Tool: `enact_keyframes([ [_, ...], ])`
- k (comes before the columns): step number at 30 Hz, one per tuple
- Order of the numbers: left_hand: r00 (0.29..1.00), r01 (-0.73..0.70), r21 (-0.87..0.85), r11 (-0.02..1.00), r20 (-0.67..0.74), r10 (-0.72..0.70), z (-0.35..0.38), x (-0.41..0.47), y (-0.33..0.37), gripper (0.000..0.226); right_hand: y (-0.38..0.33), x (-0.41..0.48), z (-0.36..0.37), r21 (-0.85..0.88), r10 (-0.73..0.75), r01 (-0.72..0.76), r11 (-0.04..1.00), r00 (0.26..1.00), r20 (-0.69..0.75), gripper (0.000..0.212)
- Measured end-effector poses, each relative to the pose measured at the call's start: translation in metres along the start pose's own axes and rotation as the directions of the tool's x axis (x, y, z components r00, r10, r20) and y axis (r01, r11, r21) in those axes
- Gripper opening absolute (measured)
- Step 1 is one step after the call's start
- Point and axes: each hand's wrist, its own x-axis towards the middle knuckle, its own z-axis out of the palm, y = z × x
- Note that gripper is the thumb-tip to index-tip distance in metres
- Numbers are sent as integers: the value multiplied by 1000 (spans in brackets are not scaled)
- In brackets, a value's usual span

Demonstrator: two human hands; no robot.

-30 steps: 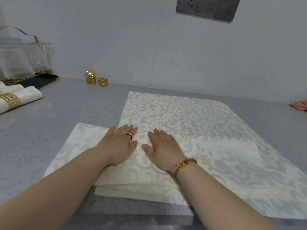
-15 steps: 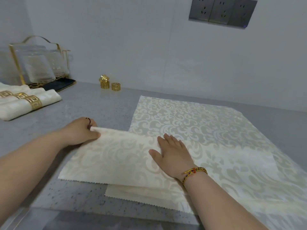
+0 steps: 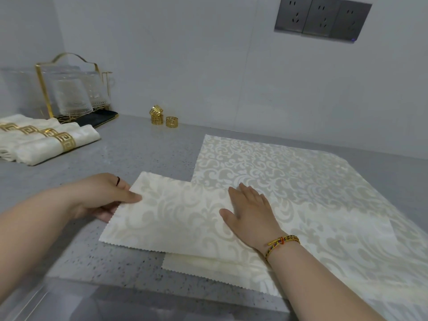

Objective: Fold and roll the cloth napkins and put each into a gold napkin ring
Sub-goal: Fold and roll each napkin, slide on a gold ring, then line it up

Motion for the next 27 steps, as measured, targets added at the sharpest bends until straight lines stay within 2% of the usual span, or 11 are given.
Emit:
enact_keyframes([
  [2,1000,14,-29,999,-3,-14,-5,-4,-6,12,-4,-2,-2,-19,-50,50,999,998,-30,55],
  [7,988,-23,-195,981,-152,-7,-29,-13,-7,19,-25,-8,-7,-78,-267,259,963,956,-120,33],
  [11,999,-28,-294,955,-40,16,-42,-23,-2,73,-37,-13,-1,0,-301,302,953,950,-83,32],
  [13,996,-90,-333,939,-21,88,-37,-30,10,66,-36,-11,-2,76,-270,277,958,959,-89,30],
  [15,986,-162,-347,924,-22,164,-27,-37,31,50,-38,-8,-9,295,-193,222,929,973,-125,24],
  [16,979,-196,-338,920,-10,205,-21,-40,42,46,-40,-7,-16,456,-139,192,869,979,-148,19],
  [18,959,-268,-325,907,-1,283,-4,-46,67,23,-42,-8,-34,768,-25,144,624,986,-164,15],
  [20,937,-340,-286,896,-20,349,16,-49,91,18,-40,-9,-51,937,54,100,334,991,-124,18],
  [21,922,-377,-258,890,-9,388,29,-50,104,20,-36,-11,-60,968,73,90,235,991,-110,18],
  [24,887,-459,-125,879,-16,461,66,-48,130,21,-21,-15,-76,997,58,48,57,997,-51,27],
  [27,868,-495,2,869,-39,495,102,-44,144,21,3,-24,-84,1000,47,0,-31,999,1,42],
])
